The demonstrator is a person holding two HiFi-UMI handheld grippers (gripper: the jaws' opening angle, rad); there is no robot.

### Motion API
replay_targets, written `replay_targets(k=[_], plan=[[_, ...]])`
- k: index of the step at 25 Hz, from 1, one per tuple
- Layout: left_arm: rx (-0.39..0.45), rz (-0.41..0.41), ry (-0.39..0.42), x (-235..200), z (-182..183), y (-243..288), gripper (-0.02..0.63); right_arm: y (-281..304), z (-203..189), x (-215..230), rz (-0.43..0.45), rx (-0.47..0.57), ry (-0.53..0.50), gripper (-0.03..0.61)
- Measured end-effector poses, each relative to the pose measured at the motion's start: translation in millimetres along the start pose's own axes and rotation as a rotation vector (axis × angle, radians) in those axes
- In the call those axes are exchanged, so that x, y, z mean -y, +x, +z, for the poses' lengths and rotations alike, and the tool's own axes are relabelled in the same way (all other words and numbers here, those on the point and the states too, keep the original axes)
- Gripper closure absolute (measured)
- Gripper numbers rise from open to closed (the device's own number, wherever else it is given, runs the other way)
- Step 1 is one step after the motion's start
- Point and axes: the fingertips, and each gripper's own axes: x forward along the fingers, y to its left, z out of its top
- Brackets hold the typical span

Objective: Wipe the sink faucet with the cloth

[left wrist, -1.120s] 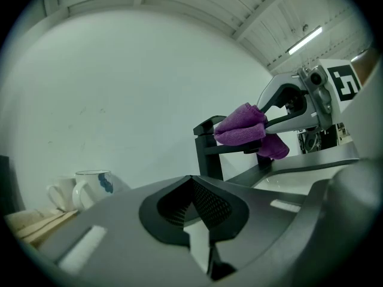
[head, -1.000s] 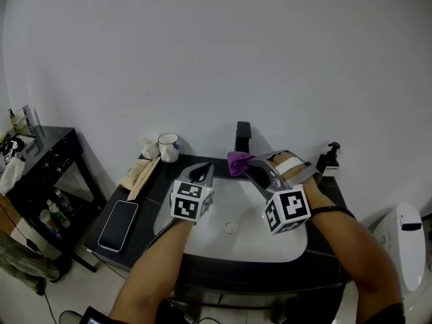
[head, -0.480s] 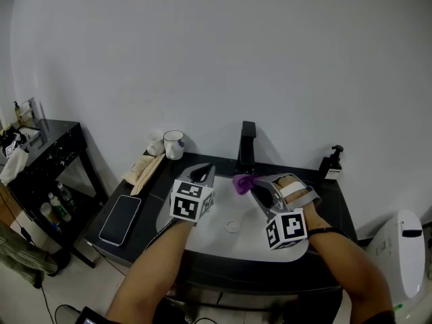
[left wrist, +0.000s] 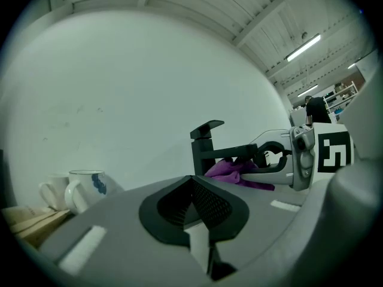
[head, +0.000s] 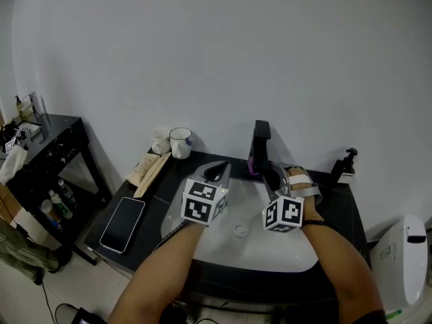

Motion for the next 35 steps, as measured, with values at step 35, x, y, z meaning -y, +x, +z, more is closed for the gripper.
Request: replay_targets(k=[35], plan=[[-0.082,-0.058,0.11,14.4,-20.1,6.2,0.596,11.0,-42.0,104.5,-0.118,-0.073,-0.1,0.509]])
